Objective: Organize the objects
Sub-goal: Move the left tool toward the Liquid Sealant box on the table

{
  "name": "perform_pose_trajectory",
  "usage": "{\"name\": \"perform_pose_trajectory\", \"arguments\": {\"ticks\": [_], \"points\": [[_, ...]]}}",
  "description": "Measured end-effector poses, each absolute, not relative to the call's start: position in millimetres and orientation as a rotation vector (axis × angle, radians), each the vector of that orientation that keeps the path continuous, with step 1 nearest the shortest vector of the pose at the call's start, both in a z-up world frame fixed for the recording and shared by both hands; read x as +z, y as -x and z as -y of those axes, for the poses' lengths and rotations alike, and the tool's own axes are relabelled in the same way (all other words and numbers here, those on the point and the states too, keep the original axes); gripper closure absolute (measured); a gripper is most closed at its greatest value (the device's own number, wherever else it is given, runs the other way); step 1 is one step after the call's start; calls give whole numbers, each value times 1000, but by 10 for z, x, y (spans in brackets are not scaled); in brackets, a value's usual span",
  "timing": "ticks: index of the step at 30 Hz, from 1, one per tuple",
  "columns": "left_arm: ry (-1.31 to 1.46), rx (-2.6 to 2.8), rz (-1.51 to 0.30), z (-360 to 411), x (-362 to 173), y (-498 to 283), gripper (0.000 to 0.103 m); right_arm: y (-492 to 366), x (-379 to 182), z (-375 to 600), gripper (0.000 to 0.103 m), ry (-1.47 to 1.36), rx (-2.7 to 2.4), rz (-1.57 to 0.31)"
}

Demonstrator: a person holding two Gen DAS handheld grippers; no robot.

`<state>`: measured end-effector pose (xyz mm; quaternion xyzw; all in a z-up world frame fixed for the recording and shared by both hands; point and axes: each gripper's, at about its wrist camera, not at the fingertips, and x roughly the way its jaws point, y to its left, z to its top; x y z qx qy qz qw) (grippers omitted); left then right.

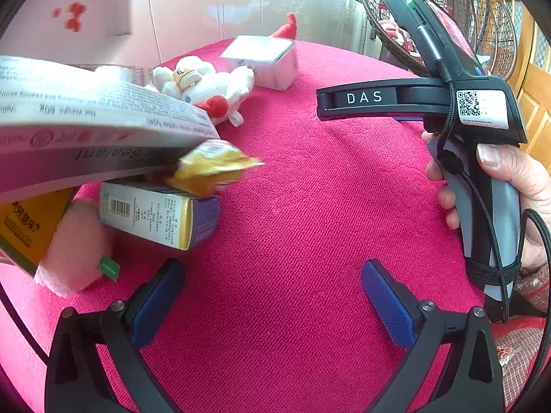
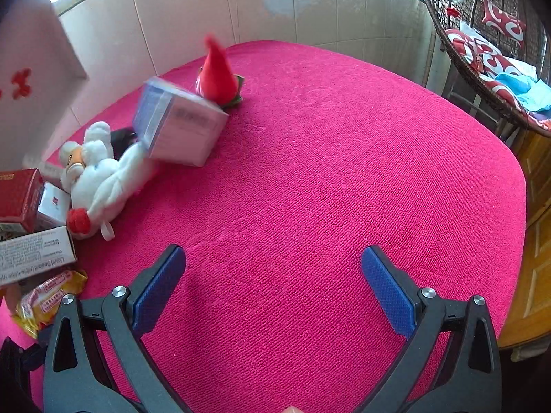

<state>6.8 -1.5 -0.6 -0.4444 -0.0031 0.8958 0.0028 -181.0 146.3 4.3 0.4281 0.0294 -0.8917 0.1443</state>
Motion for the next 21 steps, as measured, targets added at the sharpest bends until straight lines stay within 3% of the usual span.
{"name": "perform_pose_trajectory", "arguments": {"ticks": [5,21], "points": [[1392,2810,8,-16,-18,-150,0,1814,42,-1470,0,-1231,-2554,-35],[1396,2807,8,33,13,-137,0,1872,36,-1482,0,-1237,-2576,-117]]}}
